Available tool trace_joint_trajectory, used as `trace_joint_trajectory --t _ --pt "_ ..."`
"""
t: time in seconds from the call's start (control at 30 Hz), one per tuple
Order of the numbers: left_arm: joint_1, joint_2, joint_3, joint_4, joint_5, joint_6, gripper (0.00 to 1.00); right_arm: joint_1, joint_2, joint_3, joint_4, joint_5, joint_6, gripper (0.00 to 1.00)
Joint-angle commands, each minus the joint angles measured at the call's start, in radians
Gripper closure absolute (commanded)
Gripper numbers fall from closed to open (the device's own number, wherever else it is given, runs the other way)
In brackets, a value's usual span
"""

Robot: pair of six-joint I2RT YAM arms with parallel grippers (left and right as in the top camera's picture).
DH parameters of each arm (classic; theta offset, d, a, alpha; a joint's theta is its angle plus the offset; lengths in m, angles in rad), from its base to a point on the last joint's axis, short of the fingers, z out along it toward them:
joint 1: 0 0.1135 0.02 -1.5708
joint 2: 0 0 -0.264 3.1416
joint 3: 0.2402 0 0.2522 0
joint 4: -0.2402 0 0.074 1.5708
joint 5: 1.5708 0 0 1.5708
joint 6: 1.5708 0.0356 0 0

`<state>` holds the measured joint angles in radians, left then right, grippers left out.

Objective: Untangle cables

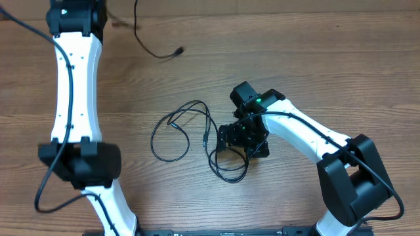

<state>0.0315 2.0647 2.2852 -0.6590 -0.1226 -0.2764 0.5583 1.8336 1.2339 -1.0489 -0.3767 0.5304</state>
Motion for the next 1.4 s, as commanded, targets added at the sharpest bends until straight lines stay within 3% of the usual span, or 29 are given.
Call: trace_joint_trajectory --t 0.0,0.03,0.13,0.2,0.37,0.43,0.5,0.57,0.6,0.73,0.8,1.07,1.1,1.13,1.23,1.3,1.37 --pt "0.105 0.089 0.006 -0.069 -0.255 0.052 0.38 0.005 -0.018 -0.004 -0.011 0.009 -0.005 0.00" --pt "0.132 0.101 0.006 -0.092 -0.264 0.053 0.11 0.005 -0.018 -0.004 -0.011 0.009 -0.005 0.00" --pt "0.221 0.128 0.006 -0.173 -0.269 0.047 0.11 0.005 -0.018 -0.004 -0.011 0.009 -0.004 0.00" --pt "0.279 0.138 0.006 -0.225 -0.254 -0.017 0.00 0.005 -0.018 -0.004 -0.011 0.009 -0.004 0.00" --pt "0.397 0.138 0.006 -0.295 -0.065 -0.036 0.00 0.005 -0.018 -0.004 -0.006 0.009 -0.004 0.00" --pt "0.426 0.138 0.006 -0.341 0.084 -0.029 0.00 0.005 -0.018 -0.004 -0.007 0.009 -0.005 0.00" --pt "0.451 0.139 0.006 -0.384 0.261 0.051 0.10 0.005 -0.018 -0.004 -0.007 0.009 -0.005 0.00" --pt "0.465 0.143 0.005 -0.418 0.356 0.098 0.29 0.005 -0.018 -0.004 -0.008 0.008 -0.004 0.00" --pt "0.468 0.148 0.004 -0.436 0.375 0.101 0.30 0.005 -0.018 -0.004 -0.009 0.008 -0.004 0.00" --pt "0.470 0.167 0.004 -0.524 0.431 0.210 0.04 0.005 -0.018 -0.004 -0.017 0.008 -0.007 0.00" --pt "0.475 0.175 0.004 -0.553 0.452 0.230 0.00 0.005 -0.018 -0.004 -0.023 0.009 -0.009 0.00" --pt "0.503 0.196 0.004 -0.624 0.488 0.265 0.01 0.005 -0.018 -0.004 -0.034 0.009 -0.016 0.00" --pt "0.514 0.199 0.004 -0.632 0.580 0.323 0.19 0.005 -0.018 -0.004 -0.034 0.009 -0.016 0.00" --pt "0.522 0.204 0.004 -0.633 0.608 0.309 0.19 0.005 -0.018 -0.004 -0.033 0.009 -0.016 0.00" --pt "0.564 0.254 0.004 -0.672 0.583 0.107 0.00 0.005 -0.018 -0.004 -0.033 0.009 -0.016 0.00" --pt "0.586 0.298 0.004 -0.721 0.601 0.016 0.00 0.005 -0.018 -0.004 -0.033 0.009 -0.016 0.00" --pt "0.603 0.336 0.004 -0.761 0.680 0.031 0.01 0.005 -0.018 -0.004 -0.034 0.009 -0.016 0.00"
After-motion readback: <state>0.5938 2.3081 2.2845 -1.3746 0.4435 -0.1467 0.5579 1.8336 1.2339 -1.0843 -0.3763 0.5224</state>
